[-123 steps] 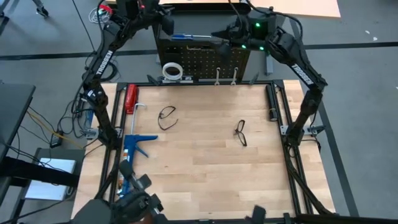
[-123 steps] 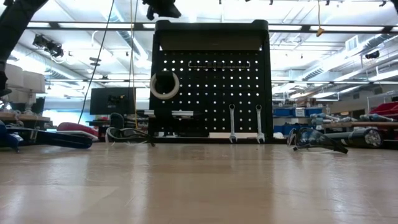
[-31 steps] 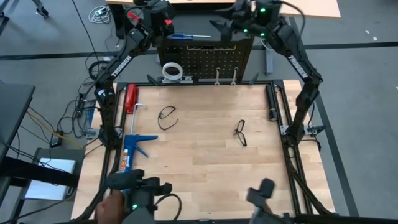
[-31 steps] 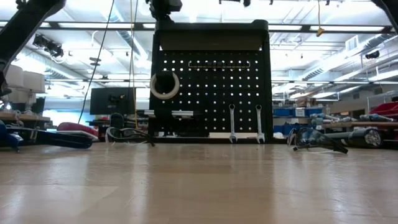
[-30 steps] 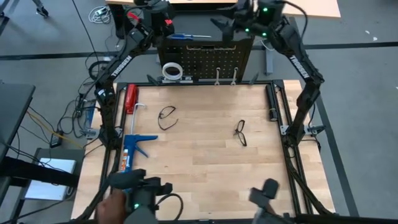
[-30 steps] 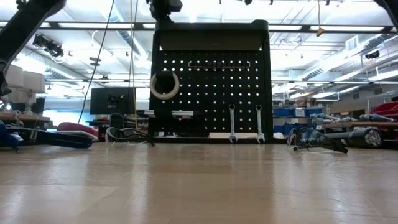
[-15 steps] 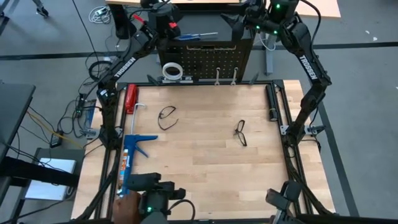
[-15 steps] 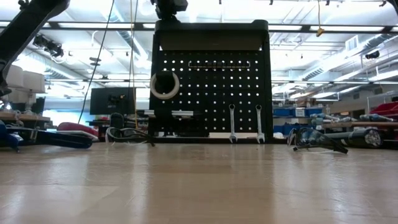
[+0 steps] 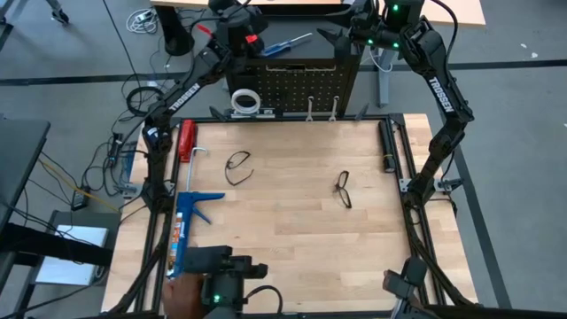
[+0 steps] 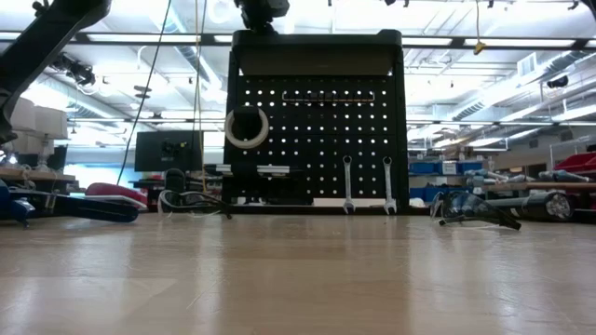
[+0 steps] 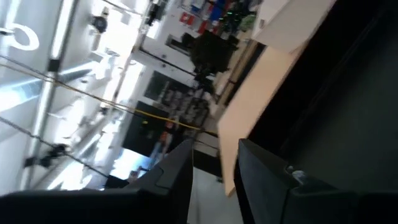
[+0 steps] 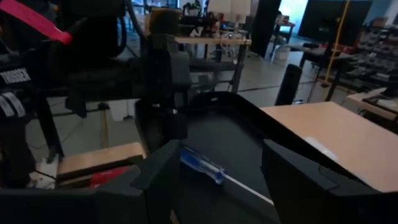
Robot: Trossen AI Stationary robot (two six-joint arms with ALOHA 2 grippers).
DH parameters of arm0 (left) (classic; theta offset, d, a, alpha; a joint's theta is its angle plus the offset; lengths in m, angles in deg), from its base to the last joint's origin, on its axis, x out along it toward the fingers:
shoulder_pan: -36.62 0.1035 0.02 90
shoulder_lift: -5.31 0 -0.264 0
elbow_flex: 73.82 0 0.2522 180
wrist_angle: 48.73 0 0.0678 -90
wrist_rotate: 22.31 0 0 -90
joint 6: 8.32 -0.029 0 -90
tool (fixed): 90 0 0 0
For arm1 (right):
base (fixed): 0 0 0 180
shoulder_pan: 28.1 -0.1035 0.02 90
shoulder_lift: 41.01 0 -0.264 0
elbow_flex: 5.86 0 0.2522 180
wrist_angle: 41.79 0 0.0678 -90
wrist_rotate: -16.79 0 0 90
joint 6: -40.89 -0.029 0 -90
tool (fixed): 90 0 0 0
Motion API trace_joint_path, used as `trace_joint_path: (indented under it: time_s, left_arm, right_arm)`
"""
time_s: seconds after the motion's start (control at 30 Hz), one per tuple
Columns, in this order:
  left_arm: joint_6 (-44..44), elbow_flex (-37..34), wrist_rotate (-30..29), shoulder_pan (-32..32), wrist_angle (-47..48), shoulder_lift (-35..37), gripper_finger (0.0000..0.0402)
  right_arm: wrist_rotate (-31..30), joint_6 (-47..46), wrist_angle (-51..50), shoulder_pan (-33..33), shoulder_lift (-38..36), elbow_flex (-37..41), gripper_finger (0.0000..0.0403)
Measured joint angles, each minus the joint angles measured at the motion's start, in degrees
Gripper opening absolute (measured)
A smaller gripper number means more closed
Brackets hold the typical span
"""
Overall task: Hang tools onto peg board
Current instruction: Remove the blue screwdriver from the black pegboard
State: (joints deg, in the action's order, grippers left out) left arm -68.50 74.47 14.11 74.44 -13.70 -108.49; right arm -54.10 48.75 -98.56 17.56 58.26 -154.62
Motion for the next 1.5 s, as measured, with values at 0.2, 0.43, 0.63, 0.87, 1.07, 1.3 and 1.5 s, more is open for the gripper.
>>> trace_joint_path:
  time_s: [0.2, 0.43, 0.63, 0.87, 1.07, 1.3, 1.5]
  left_arm:
    - [-8.62, -0.15, 0.05, 0.12, -9.87, -0.1, 0.0133]
    - [-8.38, -0.08, 1.87, 0.26, -15.98, -0.11, 0.0133]
    - [-8.6, 0.01, 9.07, -2.5, -16.1, 0.01, 0.0133]
    - [-6.55, 0.01, 11.1, -5.23, -15.01, -1.07, 0.0133]
    - [-3.3, 0.12, 9.74, -5.37, -9.59, -0.96, 0.0133]
    - [-1.07, -0.07, 9.23, -2.22, -5.71, -1.11, 0.0133]
    - [-2.04, -0.06, 9.77, 0.29, -6.31, -1.05, 0.0133]
  right_arm:
    - [-0.05, 1.12, 1.05, -0.05, -0.11, 0.0, 0.0227]
    - [-1.35, 0.78, 0.89, -0.47, -0.16, 0.0, 0.0226]
    - [-2.99, 0.77, 0.9, -0.46, -0.11, 0.0, 0.0226]
    - [-2.97, -0.36, 0.84, -0.5, -0.09, 0.0, 0.0226]
    - [-2.97, -0.36, 0.89, -0.64, -0.07, 0.0, 0.0226]
    - [-2.97, -0.32, 1.22, -2.02, -0.03, 0.0, 0.0226]
    - [-2.97, -0.23, 1.25, -3.65, 0.0, 0.0, 0.0226]
